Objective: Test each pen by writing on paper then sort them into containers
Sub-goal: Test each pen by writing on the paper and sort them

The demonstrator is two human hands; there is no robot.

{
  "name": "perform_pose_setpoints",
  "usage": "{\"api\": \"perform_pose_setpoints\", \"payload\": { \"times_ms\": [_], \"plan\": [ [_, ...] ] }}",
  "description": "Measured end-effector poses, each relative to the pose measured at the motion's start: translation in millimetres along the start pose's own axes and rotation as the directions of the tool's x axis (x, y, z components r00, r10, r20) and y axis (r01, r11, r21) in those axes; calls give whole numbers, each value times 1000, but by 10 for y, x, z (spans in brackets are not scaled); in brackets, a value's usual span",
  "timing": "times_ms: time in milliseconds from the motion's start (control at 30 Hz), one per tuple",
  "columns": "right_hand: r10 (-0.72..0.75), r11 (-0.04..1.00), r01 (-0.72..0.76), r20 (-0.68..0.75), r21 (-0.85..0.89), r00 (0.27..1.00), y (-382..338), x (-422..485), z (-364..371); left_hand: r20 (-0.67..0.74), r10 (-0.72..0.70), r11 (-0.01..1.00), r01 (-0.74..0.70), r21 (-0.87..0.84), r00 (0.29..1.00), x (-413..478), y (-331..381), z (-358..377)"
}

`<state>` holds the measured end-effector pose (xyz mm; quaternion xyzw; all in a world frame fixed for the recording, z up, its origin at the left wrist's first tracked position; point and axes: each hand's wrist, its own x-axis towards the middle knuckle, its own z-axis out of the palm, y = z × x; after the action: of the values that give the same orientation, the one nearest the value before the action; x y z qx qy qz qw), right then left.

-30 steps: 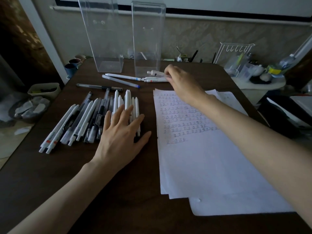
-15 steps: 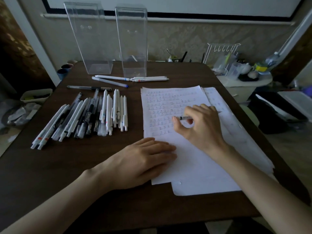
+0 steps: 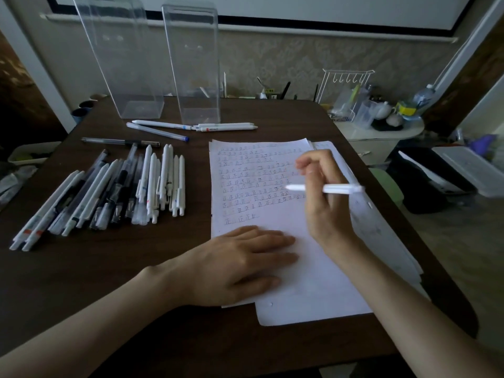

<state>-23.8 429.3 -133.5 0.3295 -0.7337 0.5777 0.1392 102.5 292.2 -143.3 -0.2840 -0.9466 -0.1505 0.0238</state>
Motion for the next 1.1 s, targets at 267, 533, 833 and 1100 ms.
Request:
{"api": "perform_pose_setpoints", "payload": {
  "times_ms": [267, 533, 833, 1100],
  "plan": [
    [297, 916, -355, 278, 186, 913, -62, 15, 87, -9, -13, 1000, 14, 19, 1000, -33, 6, 48],
    [299, 904, -386, 372, 183, 879, -58, -24, 119, -28, -28, 999, 28, 17, 999, -36, 4, 70],
    [307, 946, -324, 273, 19, 912, 73, -51, 143, -35, -30, 999, 31, 31, 999, -33, 4, 73],
    [279, 960, -266, 266, -85, 923, 76, -49, 163, -24, -39, 999, 40, 28, 999, -38, -8, 68]
  ]
}}
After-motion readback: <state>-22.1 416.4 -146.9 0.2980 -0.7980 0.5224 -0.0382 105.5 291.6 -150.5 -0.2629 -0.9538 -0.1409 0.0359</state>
